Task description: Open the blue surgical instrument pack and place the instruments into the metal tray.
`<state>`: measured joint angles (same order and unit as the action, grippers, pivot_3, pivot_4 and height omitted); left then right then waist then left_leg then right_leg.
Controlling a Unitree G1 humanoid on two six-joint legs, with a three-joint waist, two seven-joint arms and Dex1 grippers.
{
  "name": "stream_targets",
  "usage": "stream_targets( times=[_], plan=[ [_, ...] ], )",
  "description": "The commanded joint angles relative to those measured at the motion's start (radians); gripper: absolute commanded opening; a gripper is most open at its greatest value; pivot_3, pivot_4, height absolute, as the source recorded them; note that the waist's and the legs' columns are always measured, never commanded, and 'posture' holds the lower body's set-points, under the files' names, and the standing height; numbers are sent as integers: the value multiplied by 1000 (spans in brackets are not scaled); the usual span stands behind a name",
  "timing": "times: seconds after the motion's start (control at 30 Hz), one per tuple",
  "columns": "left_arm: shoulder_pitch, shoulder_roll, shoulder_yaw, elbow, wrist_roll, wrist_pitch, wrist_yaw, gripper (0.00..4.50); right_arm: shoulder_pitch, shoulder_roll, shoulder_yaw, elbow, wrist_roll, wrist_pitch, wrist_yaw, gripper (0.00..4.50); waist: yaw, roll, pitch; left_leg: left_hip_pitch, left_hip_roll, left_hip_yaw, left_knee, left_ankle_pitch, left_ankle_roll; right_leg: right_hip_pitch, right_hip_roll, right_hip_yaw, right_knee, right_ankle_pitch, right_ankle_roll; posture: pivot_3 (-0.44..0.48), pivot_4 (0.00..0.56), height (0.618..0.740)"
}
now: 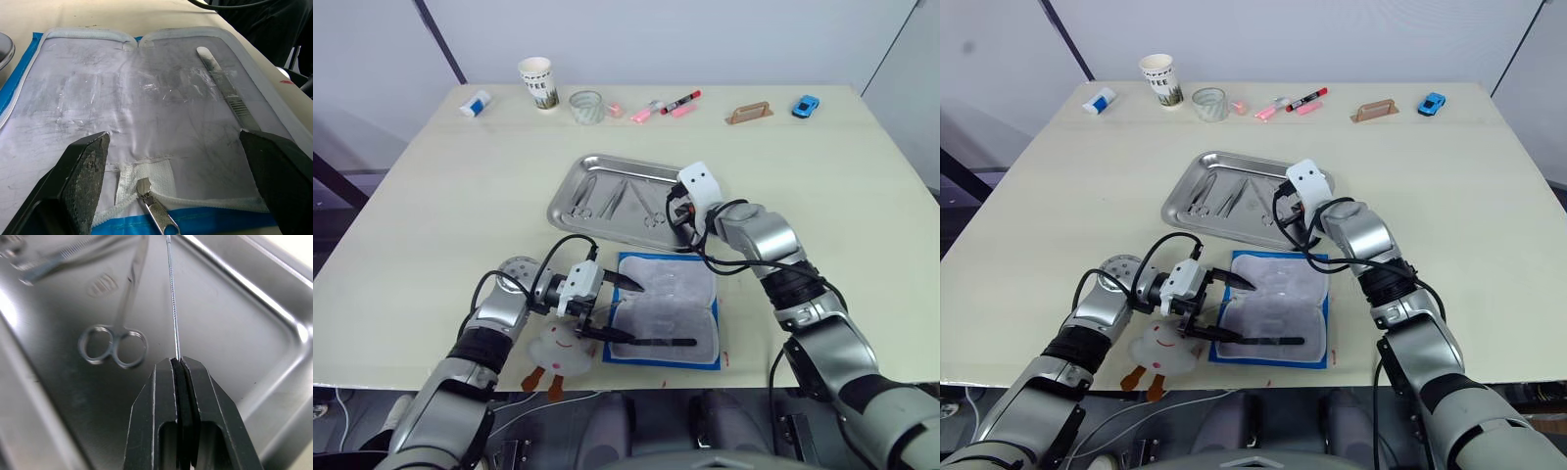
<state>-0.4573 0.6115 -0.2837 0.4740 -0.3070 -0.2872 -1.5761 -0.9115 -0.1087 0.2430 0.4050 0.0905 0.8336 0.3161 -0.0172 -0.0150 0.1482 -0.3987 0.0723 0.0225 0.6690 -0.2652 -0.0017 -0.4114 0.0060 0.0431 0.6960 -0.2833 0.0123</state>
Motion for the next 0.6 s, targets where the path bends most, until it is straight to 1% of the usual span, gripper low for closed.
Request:
stream_targets(
  times=[0.03,0.27,0.47,0.5,0.53,0.57,0.6],
  plan=[
    [24,1,-24,20,44,29,-34,4500,-66,33,-30,92,-17,-92,-11,63,0,0,0,0,0,0,0,0,0,0,0,0,0,0,0,0,150,728],
    [28,1,-21,28,46,20,-34,4500,-123,73,-63,242,-25,-158,-20,63,0,0,0,0,0,0,0,0,0,0,0,0,0,0,0,0,150,728],
    [31,3,-19,40,48,10,-36,4500,-130,83,-78,282,-40,-179,-16,63,0,0,0,0,0,0,0,0,0,0,0,0,0,0,0,0,150,728],
    [30,2,-19,39,48,10,-35,4500,-130,83,-80,283,-42,-181,-14,352,-1,0,0,0,0,0,0,0,0,0,0,0,0,0,0,0,150,728],
    [30,1,-20,39,48,11,-35,4500,-130,84,-82,284,-41,-182,-9,785,-1,0,0,0,0,0,0,0,0,0,0,0,0,0,0,0,150,728],
    [29,1,-19,39,47,11,-34,4500,-130,84,-82,277,-40,-181,-4,842,-1,0,0,0,0,0,0,0,0,0,0,0,0,0,0,0,150,728],
    [30,1,-19,39,47,11,-33,4500,-128,83,-80,267,-41,-179,3,1108,-1,0,0,0,0,0,0,0,0,0,0,0,0,0,0,0,150,728]
  ],
)
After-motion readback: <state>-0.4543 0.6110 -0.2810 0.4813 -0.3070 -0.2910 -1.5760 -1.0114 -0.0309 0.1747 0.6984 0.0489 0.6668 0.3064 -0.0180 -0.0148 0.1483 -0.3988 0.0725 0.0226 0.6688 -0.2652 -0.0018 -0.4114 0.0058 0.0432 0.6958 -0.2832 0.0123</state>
